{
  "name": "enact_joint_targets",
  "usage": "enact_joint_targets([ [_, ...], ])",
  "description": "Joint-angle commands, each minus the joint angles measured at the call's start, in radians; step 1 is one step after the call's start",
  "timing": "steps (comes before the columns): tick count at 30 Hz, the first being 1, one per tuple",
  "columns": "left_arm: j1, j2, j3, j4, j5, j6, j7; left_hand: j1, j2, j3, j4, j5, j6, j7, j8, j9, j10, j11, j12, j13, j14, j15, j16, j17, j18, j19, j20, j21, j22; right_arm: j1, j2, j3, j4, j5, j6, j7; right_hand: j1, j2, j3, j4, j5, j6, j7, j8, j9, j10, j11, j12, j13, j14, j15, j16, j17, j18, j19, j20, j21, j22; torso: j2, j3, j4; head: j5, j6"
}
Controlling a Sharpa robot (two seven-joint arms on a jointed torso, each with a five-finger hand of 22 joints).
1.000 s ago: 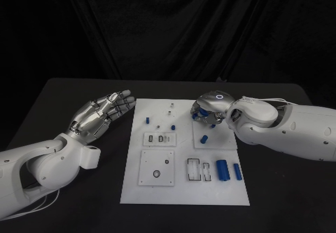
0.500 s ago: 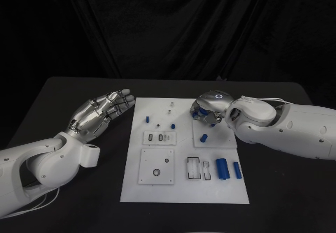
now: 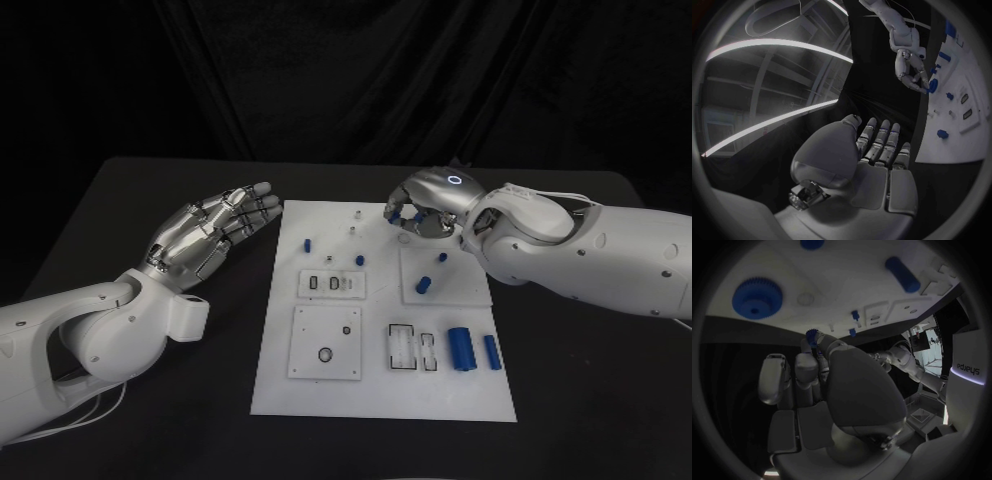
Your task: Assemble the parts on the task board
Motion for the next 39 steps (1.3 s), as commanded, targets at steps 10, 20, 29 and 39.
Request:
enact_joint_targets([
  [10, 0.001, 0.019, 0.000, -0.011, 0.009, 0.017, 0.241, -0.005, -0.011, 0.018, -0.006, 0.008, 0.001, 0.005, -0.004, 0.000, -0.001, 0.003, 0.007, -0.001, -0.006, -0.001, 0.012, 0.002, -0.002, 0.037, 0.000, 0.014, 0.012, 0.035, 0.135, 0.003, -0.141, 0.117, 0.001, 0.029, -0.016, -0.011, 0.000, -0.001, -0.038, 0.019, -0.008, 0.019, 0.037, 0.119, -0.091, -0.034, 0.010, 0.028, -0.009, 0.034, 0.069, -0.021, 0.030, -0.009, 0.028, 0.045, 0.000, 0.0002, 0.0001, -0.001, 0.003],
  [20, 0.001, 0.024, 0.000, -0.014, 0.010, 0.015, 0.238, -0.018, -0.011, 0.041, -0.009, 0.010, 0.003, 0.005, -0.005, 0.000, -0.002, 0.004, 0.008, -0.001, -0.009, 0.000, 0.017, 0.001, -0.008, 0.024, -0.002, 0.007, 0.007, 0.024, 0.209, 0.003, -0.226, 0.127, 0.084, 0.001, -0.026, -0.008, 0.001, 0.002, -0.069, -0.017, 0.001, -0.002, 0.053, 0.101, -0.079, -0.080, 0.005, 0.027, 0.001, 0.031, 0.069, -0.021, 0.027, -0.002, 0.026, 0.045, 0.001, -0.0004, 0.0067, -0.005, 0.002],
  [29, 0.001, 0.032, 0.001, -0.016, 0.010, 0.018, 0.236, -0.027, -0.014, 0.058, -0.012, 0.010, 0.003, 0.006, -0.005, 0.000, -0.003, 0.006, 0.009, -0.001, -0.013, 0.004, 0.020, 0.001, -0.012, -0.005, 0.000, -0.003, -0.001, 0.009, 0.229, 0.004, -0.254, 0.128, 0.103, -0.001, -0.027, -0.010, -0.001, 0.002, -0.074, -0.025, 0.004, -0.007, 0.056, 0.097, -0.075, -0.091, 0.004, 0.026, 0.004, 0.031, 0.071, -0.021, 0.026, 0.001, 0.025, 0.045, -0.001, -0.0016, 0.0047, 0.000, 0.005],
  [39, 0.001, 0.036, 0.001, -0.023, 0.010, 0.021, 0.233, -0.027, -0.014, 0.060, -0.012, 0.010, 0.003, 0.006, -0.005, 0.000, -0.003, 0.005, 0.009, -0.001, -0.012, 0.003, 0.024, 0.002, -0.012, -0.004, -0.001, -0.003, -0.001, -0.011, 0.237, 0.005, -0.272, 0.128, 0.113, -0.004, -0.022, -0.011, 0.002, -0.003, -0.070, -0.037, 0.008, -0.015, 0.061, 0.090, -0.070, -0.108, 0.004, 0.022, 0.008, 0.029, 0.070, -0.020, 0.022, 0.005, 0.022, 0.042, -0.001, -0.0011, 0.0106, -0.001, 0.003],
])
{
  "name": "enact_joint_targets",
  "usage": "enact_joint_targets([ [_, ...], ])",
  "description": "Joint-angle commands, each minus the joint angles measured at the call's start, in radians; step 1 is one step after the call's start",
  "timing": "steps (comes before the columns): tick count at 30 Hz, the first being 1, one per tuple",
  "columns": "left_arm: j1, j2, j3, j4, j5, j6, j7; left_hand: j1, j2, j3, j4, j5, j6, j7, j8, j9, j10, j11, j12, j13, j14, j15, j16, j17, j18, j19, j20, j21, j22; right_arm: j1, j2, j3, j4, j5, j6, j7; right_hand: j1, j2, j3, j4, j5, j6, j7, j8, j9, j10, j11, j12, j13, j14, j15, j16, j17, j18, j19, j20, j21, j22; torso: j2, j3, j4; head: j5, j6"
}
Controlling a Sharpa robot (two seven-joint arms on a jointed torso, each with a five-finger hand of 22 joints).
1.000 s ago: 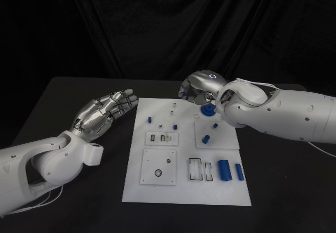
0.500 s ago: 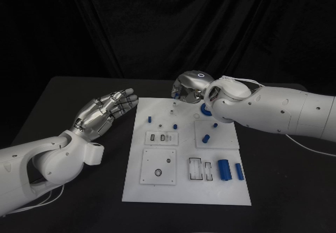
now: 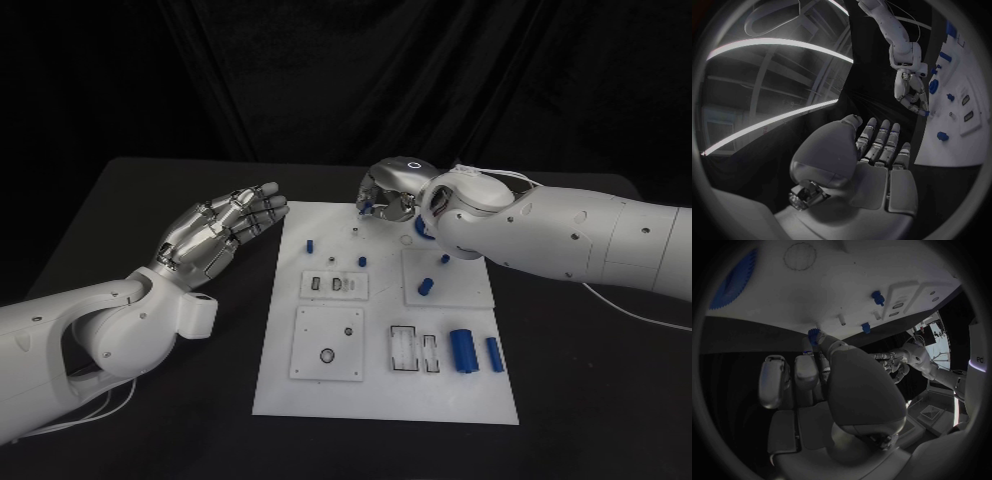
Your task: Assemble the parts on the task board
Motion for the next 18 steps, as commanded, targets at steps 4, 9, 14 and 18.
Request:
enact_joint_targets([
  [4, 0.001, 0.004, 0.001, -0.002, 0.003, 0.018, 0.231, -0.012, 0.002, 0.005, -0.001, 0.007, 0.003, 0.006, -0.005, 0.000, -0.003, 0.005, 0.006, -0.001, -0.004, 0.000, 0.005, 0.002, -0.012, -0.004, -0.001, -0.003, -0.001, -0.010, 0.001, 0.000, 0.000, 0.001, 0.018, -0.021, -0.001, -0.003, 0.004, -0.005, 0.004, -0.012, 0.003, -0.010, 0.003, 0.031, -0.036, -0.011, 0.003, -0.004, 0.010, -0.005, -0.002, -0.004, 0.000, 0.010, -0.004, -0.002, 0.000, -0.0009, 0.0040, -0.001, -0.003],
  [9, 0.001, 0.007, 0.001, -0.007, 0.003, 0.021, 0.229, -0.014, 0.001, 0.013, -0.002, 0.007, 0.002, 0.008, -0.006, 0.000, -0.003, 0.006, 0.007, -0.001, -0.002, 0.000, 0.009, 0.002, -0.011, -0.004, 0.000, -0.003, -0.001, -0.014, -0.003, 0.000, 0.010, 0.001, 0.016, -0.019, -0.001, -0.004, 0.005, -0.007, 0.007, -0.016, 0.005, -0.013, 0.005, 0.030, -0.034, -0.015, 0.003, -0.006, 0.011, -0.006, -0.005, -0.003, -0.003, 0.011, -0.006, -0.005, 0.000, -0.0007, 0.0065, -0.003, -0.005],
  [14, 0.000, 0.009, 0.001, -0.010, 0.003, 0.023, 0.228, -0.016, 0.001, 0.016, -0.003, 0.007, 0.003, 0.008, -0.006, 0.000, -0.003, 0.006, 0.007, -0.001, -0.001, 0.001, 0.011, 0.002, -0.012, -0.006, 0.000, -0.003, -0.001, -0.015, -0.004, 0.000, 0.015, 0.001, 0.015, -0.015, -0.001, -0.004, 0.005, -0.007, 0.008, -0.019, 0.006, -0.015, 0.006, 0.028, -0.032, -0.018, 0.003, -0.008, 0.013, -0.008, -0.008, -0.003, -0.005, 0.012, -0.008, -0.007, -0.001, -0.0004, 0.0043, -0.003, -0.005],
  [18, 0.000, 0.010, 0.001, -0.012, 0.003, 0.025, 0.226, -0.019, -0.001, 0.022, -0.004, 0.006, 0.003, 0.008, -0.006, 0.000, -0.004, 0.005, 0.008, -0.001, -0.001, -0.001, 0.013, 0.002, -0.008, -0.004, 0.000, -0.003, -0.001, -0.016, -0.005, 0.000, 0.019, 0.001, 0.011, -0.012, -0.002, -0.004, 0.005, -0.007, 0.007, -0.021, 0.007, -0.017, 0.006, 0.028, -0.032, -0.019, 0.004, -0.009, 0.013, -0.009, -0.008, -0.002, -0.005, 0.013, -0.008, -0.008, 0.000, -0.0009, 0.0028, -0.001, -0.003],
])
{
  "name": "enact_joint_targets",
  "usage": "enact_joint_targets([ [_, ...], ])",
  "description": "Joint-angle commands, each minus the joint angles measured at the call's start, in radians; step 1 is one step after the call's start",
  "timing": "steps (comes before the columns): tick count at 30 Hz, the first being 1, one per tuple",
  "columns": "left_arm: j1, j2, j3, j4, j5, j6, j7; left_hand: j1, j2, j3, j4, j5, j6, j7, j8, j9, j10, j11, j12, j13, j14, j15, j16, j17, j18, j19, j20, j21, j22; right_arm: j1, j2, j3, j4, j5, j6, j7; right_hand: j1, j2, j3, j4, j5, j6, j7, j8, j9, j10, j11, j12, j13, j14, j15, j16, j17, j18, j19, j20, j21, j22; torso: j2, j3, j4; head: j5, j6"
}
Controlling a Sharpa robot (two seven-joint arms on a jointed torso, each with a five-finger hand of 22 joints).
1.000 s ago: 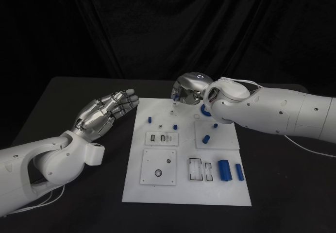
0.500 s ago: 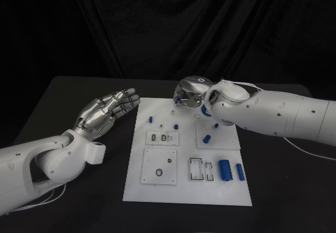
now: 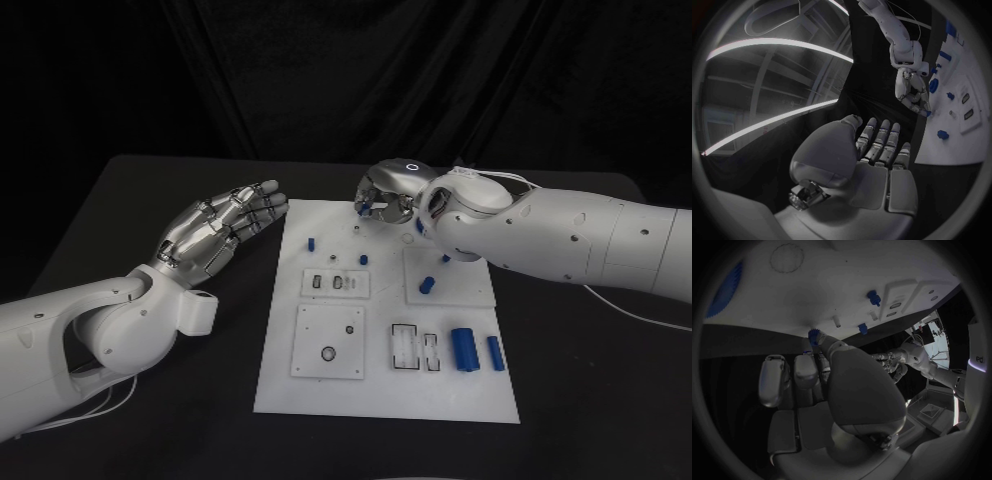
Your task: Assemble the parts on the task board
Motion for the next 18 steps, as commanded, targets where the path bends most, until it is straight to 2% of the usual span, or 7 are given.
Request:
enact_joint_targets([
  [1, 0.000, 0.003, 0.001, 0.000, 0.002, 0.018, 0.225, -0.009, 0.000, 0.008, -0.001, 0.006, 0.001, 0.006, -0.006, 0.000, -0.004, 0.005, 0.004, -0.001, -0.001, -0.001, 0.006, 0.001, -0.008, -0.004, 0.000, -0.003, -0.001, -0.007, -0.002, -0.002, 0.005, -0.002, 0.011, -0.009, -0.002, -0.004, 0.001, -0.003, 0.003, -0.008, 0.000, -0.004, 0.002, 0.027, -0.031, -0.005, 0.001, -0.002, 0.007, -0.004, -0.001, -0.002, 0.001, 0.006, -0.005, -0.002, 0.000, -0.0003, -0.0024, 0.002, 0.004],
  [12, 0.000, 0.004, 0.001, -0.005, 0.005, 0.018, 0.217, -0.012, -0.001, 0.012, -0.002, 0.006, -0.003, 0.008, -0.007, 0.000, -0.004, 0.006, 0.004, -0.001, 0.001, 0.000, 0.011, 0.002, -0.009, -0.005, 0.000, -0.003, -0.001, -0.010, -0.007, -0.002, 0.016, -0.002, 0.013, -0.008, -0.003, -0.006, 0.002, -0.003, -0.006, -0.022, 0.004, -0.014, 0.004, 0.020, -0.027, -0.017, 0.001, -0.011, 0.011, -0.014, -0.019, 0.000, -0.007, 0.010, -0.012, -0.012, 0.000, -0.0003, -0.0016, 0.002, 0.010],
  [15, 0.000, 0.005, 0.001, -0.006, 0.006, 0.020, 0.215, -0.015, -0.001, 0.016, -0.003, 0.006, -0.004, 0.010, -0.007, -0.001, -0.004, 0.006, 0.004, -0.001, 0.003, -0.001, 0.014, 0.002, -0.005, 0.035, 0.000, 0.014, 0.013, -0.010, -0.006, -0.002, 0.015, -0.002, 0.032, -0.025, -0.005, -0.006, 0.004, -0.002, -0.009, -0.029, 0.005, -0.020, 0.004, 0.014, -0.025, -0.024, 0.001, -0.016, 0.013, -0.020, -0.028, 0.002, -0.013, 0.012, -0.018, -0.018, 0.000, -0.0003, -0.0015, 0.001, 0.010],
  [18, 0.000, 0.006, 0.001, -0.007, 0.006, 0.021, 0.214, -0.015, -0.001, 0.016, -0.003, 0.006, -0.004, 0.010, -0.007, -0.001, -0.004, 0.006, 0.004, -0.001, 0.003, -0.001, 0.014, 0.002, -0.005, 0.035, 0.000, 0.014, 0.013, -0.011, -0.003, -0.002, 0.011, -0.002, 0.042, -0.038, -0.013, -0.016, 0.010, 0.005, -0.012, -0.084, 0.012, -0.056, -0.006, -0.081, 0.003, -0.073, -0.006, -0.046, 0.036, -0.050, -0.078, 0.011, -0.048, 0.029, -0.050, -0.062, 0.001, -0.0005, -0.0019, 0.001, 0.010],
])
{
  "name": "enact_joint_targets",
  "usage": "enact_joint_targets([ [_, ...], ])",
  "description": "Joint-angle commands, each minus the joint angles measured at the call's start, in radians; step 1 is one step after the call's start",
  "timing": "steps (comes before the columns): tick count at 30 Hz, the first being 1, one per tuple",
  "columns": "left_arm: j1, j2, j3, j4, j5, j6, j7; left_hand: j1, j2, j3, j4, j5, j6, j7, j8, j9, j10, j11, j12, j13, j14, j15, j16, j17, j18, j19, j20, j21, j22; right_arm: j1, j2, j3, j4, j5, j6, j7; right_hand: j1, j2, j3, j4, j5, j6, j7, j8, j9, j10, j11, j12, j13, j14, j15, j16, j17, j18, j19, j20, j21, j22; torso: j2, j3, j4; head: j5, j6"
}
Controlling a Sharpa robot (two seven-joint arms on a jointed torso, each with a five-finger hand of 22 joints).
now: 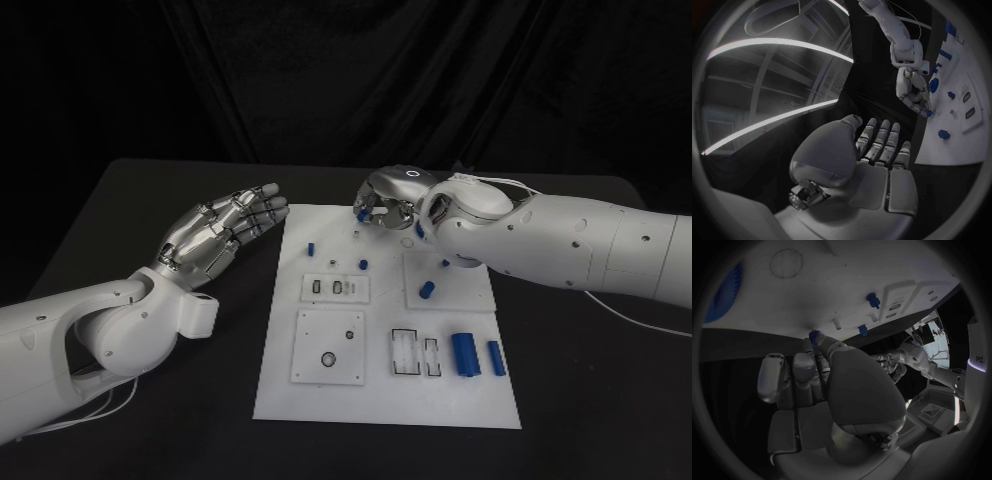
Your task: Assemble the parts on the task board
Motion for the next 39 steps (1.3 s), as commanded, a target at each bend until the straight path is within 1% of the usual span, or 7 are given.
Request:
enact_joint_targets([
  [1, 0.000, 0.002, 0.001, 0.000, 0.005, 0.017, 0.213, -0.010, 0.003, 0.005, -0.002, 0.006, -0.002, 0.005, -0.003, -0.001, -0.004, 0.006, 0.004, -0.001, 0.003, -0.001, 0.002, 0.001, -0.005, 0.004, 0.001, 0.004, 0.001, -0.006, 0.004, -0.002, -0.002, -0.002, 0.038, -0.036, -0.007, -0.012, 0.009, 0.002, -0.005, -0.034, 0.004, -0.023, -0.007, -0.069, 0.022, -0.033, -0.010, -0.024, 0.013, -0.019, -0.033, 0.012, -0.026, 0.013, -0.023, -0.030, 0.001, -0.0003, 0.0001, -0.001, 0.000],
  [12, 0.000, 0.004, 0.001, -0.004, 0.013, 0.019, 0.210, -0.011, 0.004, 0.009, -0.003, 0.006, -0.001, 0.005, -0.003, 0.000, -0.005, 0.006, 0.004, -0.001, 0.004, 0.000, 0.004, 0.001, -0.009, 0.007, 0.001, 0.004, 0.001, -0.006, 0.012, -0.002, -0.018, -0.002, 0.068, -0.066, -0.026, -0.031, -0.067, -0.002, 0.037, -0.362, -0.072, -0.105, -0.108, -0.352, 0.066, -0.092, -0.008, -0.119, 0.034, -0.072, -0.144, 0.040, -0.121, 0.041, -0.112, -0.131, 0.000, -0.0005, 0.0003, -0.001, -0.001],
  [19, -0.001, -0.003, 0.001, -0.005, 0.014, 0.023, 0.209, -0.011, 0.004, 0.010, -0.003, 0.007, -0.001, 0.005, -0.003, 0.000, -0.005, 0.006, 0.004, -0.001, 0.004, 0.001, 0.005, 0.001, -0.010, 0.007, 0.001, 0.004, 0.001, -0.005, -0.022, 0.003, 0.000, -0.001, -0.011, -0.029, -0.020, -0.021, -0.100, -0.001, 0.035, -0.380, -0.083, -0.100, -0.123, -0.376, 0.066, -0.065, -0.004, -0.136, 0.029, -0.077, -0.159, 0.043, -0.131, 0.037, -0.124, -0.138, 0.000, -0.0004, -0.0001, 0.000, 0.003],
  [32, -0.001, -0.022, 0.001, 0.003, 0.024, 0.015, 0.208, -0.011, 0.004, 0.011, -0.003, 0.007, 0.001, 0.006, -0.002, 0.000, -0.004, 0.006, 0.004, -0.001, 0.005, 0.001, 0.007, 0.001, -0.011, 0.008, 0.001, 0.004, 0.001, 0.067, -0.253, 0.006, 0.165, 0.027, -0.082, -0.011, -0.010, -0.001, -0.127, 0.008, 0.060, -0.170, -0.004, -0.042, -0.107, -0.091, -0.012, 0.295, 0.148, -0.155, -0.003, -0.106, -0.211, 0.052, -0.148, 0.010, -0.155, -0.157, 0.000, -0.0001, -0.0010, -0.016, 0.005],
  [33, -0.001, -0.023, 0.001, 0.002, 0.025, 0.015, 0.208, -0.011, 0.004, 0.011, -0.003, 0.007, 0.001, 0.006, -0.002, 0.000, -0.004, 0.006, 0.004, -0.001, 0.005, 0.001, 0.007, 0.001, -0.011, 0.008, 0.001, 0.004, 0.001, 0.071, -0.274, 0.004, 0.180, 0.028, -0.075, -0.019, -0.032, 0.022, -0.152, 0.030, 0.087, -0.132, -0.011, -0.041, -0.112, -0.276, -0.053, 0.713, 0.470, -0.124, -0.047, -0.082, -0.153, 0.049, -0.129, -0.040, -0.152, -0.139, -0.001, -0.0002, -0.0036, -0.016, 0.003],
  [36, -0.001, -0.020, 0.001, 0.000, 0.025, 0.017, 0.207, -0.011, 0.004, 0.011, -0.003, 0.007, 0.001, 0.006, -0.002, 0.000, -0.004, 0.006, 0.004, -0.001, 0.005, 0.001, 0.007, 0.001, -0.011, 0.008, 0.001, 0.004, 0.001, 0.074, -0.314, -0.003, 0.202, 0.027, -0.031, -0.056, -0.069, 0.008, -0.179, 0.051, 0.074, -0.091, -0.024, -0.029, -0.107, 0.226, -0.057, 1.223, 1.186, 0.120, -0.037, 0.277, 0.606, -0.012, 0.034, -0.027, 0.020, 0.088, -0.005, -0.0026, -0.0095, -0.018, 0.000],
  [39, -0.001, -0.017, 0.001, -0.002, 0.026, 0.019, 0.205, -0.011, 0.004, 0.012, -0.003, 0.007, 0.002, 0.006, -0.002, 0.000, -0.004, 0.007, 0.004, -0.001, 0.007, 0.001, 0.008, 0.001, -0.011, 0.008, 0.001, 0.004, 0.001, 0.072, -0.342, -0.008, 0.218, 0.003, 0.007, -0.105, -0.123, 0.009, -0.202, 0.100, 0.061, -0.070, -0.012, -0.037, -0.107, 0.488, -0.042, 1.343, 1.491, 0.175, -0.025, 0.349, 0.811, -0.036, 0.103, -0.017, 0.106, 0.203, -0.006, -0.0041, -0.0123, -0.019, 0.000],
])
